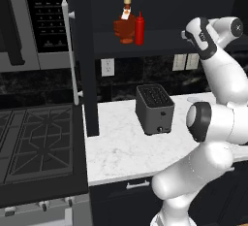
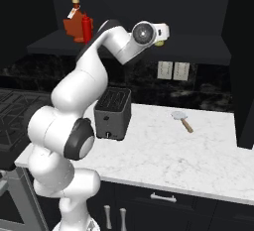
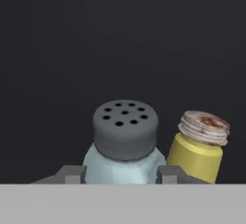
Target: Put the shaker and condiment bottle from the counter next to their counterparts in the cabinet.
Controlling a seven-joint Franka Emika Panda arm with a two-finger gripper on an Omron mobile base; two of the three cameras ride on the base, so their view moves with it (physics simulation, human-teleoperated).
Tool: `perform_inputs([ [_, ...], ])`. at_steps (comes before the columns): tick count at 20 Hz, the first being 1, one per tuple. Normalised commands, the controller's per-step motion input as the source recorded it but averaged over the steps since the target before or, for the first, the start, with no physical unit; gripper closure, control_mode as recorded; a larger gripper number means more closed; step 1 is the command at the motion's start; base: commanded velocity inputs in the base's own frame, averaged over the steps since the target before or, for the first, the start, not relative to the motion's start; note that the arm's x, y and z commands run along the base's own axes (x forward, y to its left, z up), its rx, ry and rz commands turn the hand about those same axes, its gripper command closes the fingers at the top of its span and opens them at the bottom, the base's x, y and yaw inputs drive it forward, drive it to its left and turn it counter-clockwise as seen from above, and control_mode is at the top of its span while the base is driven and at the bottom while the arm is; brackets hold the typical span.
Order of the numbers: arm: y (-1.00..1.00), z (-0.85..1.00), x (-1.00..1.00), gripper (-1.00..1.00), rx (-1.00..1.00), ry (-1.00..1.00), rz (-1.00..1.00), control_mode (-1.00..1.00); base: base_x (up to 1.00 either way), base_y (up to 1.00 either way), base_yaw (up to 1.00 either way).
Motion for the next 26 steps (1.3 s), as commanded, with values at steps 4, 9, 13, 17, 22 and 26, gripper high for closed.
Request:
perform_inputs([
  [4, -0.20, -0.25, 0.39, 1.00, 0.00, 0.00, -0.04, -1.00, 0.00, 0.00, 0.00],
  [9, -0.08, -0.19, 0.22, -1.00, 0.00, 0.00, -0.02, -1.00, 0.00, 0.00, 0.00],
  [13, -0.02, -0.01, -0.01, -1.00, 0.00, 0.00, 0.00, -1.00, 0.00, 0.00, 0.00],
  [17, 0.00, 0.00, -0.23, -1.00, 0.00, 0.00, -0.03, -1.00, 0.00, 0.00, 0.00],
  [22, 0.00, 0.12, -0.55, -1.00, 0.02, 0.00, -0.08, -1.00, 0.00, 0.00, 0.00],
  [26, 0.00, 0.23, -0.76, -1.00, 0.05, 0.00, -0.13, -1.00, 0.00, 0.00, 0.00],
])
